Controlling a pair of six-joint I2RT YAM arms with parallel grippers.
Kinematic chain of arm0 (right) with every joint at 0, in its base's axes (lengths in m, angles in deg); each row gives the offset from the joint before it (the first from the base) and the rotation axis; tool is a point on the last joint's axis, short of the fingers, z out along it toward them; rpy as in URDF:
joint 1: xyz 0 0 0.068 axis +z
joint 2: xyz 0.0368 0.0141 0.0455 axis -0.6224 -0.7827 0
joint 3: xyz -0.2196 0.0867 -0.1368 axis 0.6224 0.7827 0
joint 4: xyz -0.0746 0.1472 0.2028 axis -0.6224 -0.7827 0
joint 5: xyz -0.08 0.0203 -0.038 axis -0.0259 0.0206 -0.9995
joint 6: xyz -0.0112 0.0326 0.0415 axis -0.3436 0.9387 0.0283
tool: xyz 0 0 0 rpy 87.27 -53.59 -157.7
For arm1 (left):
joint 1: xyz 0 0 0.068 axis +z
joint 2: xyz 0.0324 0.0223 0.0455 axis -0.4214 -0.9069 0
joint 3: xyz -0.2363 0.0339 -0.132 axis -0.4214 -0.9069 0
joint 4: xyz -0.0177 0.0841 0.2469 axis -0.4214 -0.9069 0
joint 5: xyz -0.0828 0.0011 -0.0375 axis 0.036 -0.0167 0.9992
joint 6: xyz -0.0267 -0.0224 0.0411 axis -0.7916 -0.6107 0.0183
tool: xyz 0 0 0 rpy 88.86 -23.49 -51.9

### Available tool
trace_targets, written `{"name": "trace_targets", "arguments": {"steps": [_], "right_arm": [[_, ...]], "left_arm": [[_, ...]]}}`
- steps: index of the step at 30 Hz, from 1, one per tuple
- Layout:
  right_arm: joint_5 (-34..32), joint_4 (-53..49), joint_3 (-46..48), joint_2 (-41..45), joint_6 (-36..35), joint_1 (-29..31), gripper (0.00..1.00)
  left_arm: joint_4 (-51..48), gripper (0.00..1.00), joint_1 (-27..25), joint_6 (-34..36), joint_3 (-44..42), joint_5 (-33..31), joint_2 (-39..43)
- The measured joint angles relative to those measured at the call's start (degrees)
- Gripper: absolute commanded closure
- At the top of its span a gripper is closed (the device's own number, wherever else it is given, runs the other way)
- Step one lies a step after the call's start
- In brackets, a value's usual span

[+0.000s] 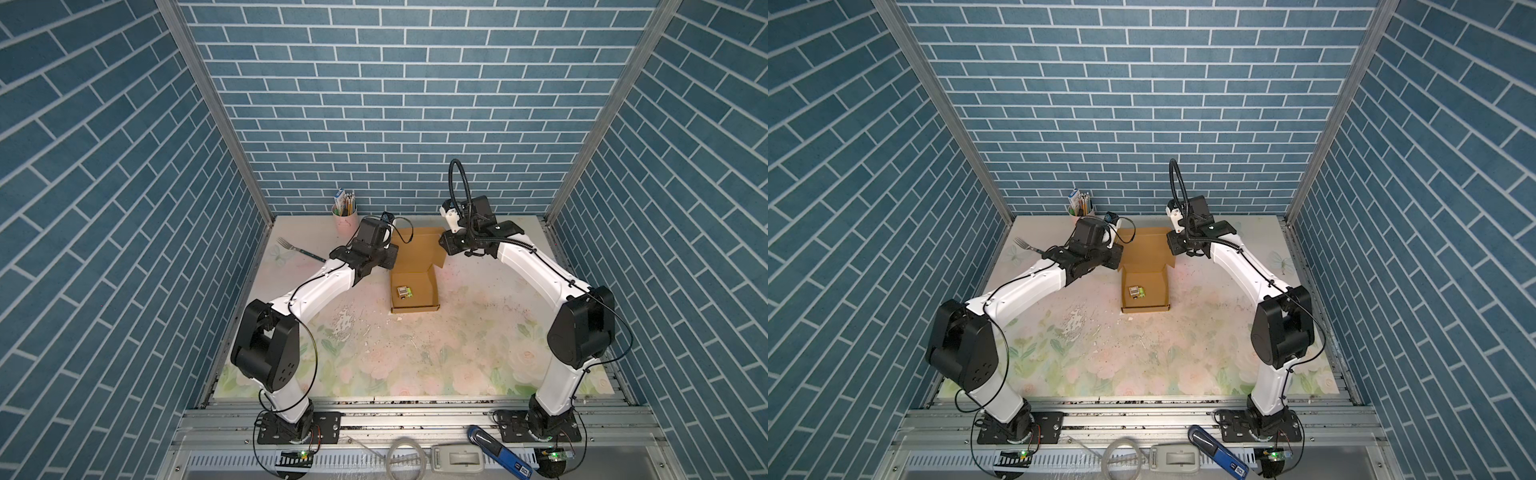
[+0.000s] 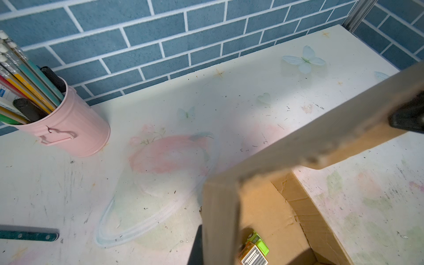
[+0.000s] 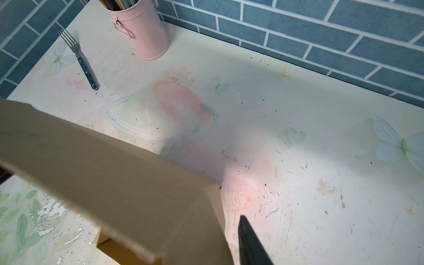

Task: Fold the paper box
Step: 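Fold the lid flap down toward the robot over the box with both grippers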

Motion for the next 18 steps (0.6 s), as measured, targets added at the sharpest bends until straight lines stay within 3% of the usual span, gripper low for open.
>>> {"name": "trace_targets", "arguments": {"steps": [7, 18], "right_arm": [[-0.07, 0.87, 0.17, 0.00, -0.04, 0.46, 0.90], [-1.57, 4.94, 4.15, 0.46, 0.76, 2.05, 1.00]], "left_arm": [[0.20, 1.00, 0.00, -0.24, -0.13, -0.04, 0.00], [0.13, 1.00, 0.00, -2.38, -0.13, -1.16, 0.00]]}}
